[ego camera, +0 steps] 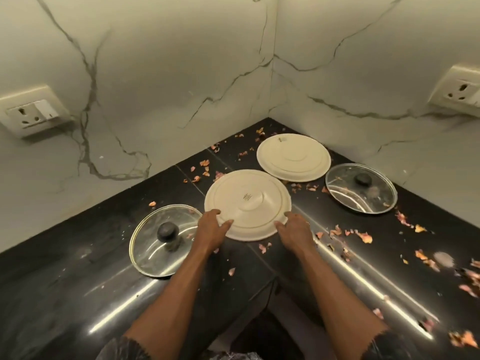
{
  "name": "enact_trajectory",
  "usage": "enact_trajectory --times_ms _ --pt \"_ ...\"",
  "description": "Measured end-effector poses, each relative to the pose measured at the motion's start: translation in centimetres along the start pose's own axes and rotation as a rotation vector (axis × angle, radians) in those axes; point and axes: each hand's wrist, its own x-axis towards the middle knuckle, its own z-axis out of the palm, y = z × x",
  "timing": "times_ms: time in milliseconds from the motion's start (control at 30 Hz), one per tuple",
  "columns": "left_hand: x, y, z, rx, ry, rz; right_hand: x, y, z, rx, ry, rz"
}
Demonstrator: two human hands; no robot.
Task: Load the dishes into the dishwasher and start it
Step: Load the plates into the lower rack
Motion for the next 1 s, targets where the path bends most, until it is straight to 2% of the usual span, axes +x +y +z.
enact_trajectory --times_ms 267,400,633,800,900,1000 --pt "6.8 0.8 -0.6 0.130 -0.073 -0.170 10.7 2.6 0.0 0.121 -0.098 0.138" --pt "10.5 0.7 -0.5 0.155 -0.112 -0.236 11.4 0.3 -0.4 0.158 -0.074 0.169" --pt "13.9 1.3 -0.9 0.041 -0.067 -0.416 11.1 -2.1 0.4 0.188 0.027 0.297" --pt "14.5 1.0 -0.6 -0.035 -0.063 -0.439 10.7 -2.6 0.4 0.304 0.094 0.338" --pt "13.8 1.0 -0.7 -0.055 -0.069 -0.427 10.3 -3.3 0.5 0.326 0.116 0.276" --pt "12.7 1.1 -0.8 0.013 -0.085 -0.388 10.1 -4.2 0.8 0.328 0.054 0.208"
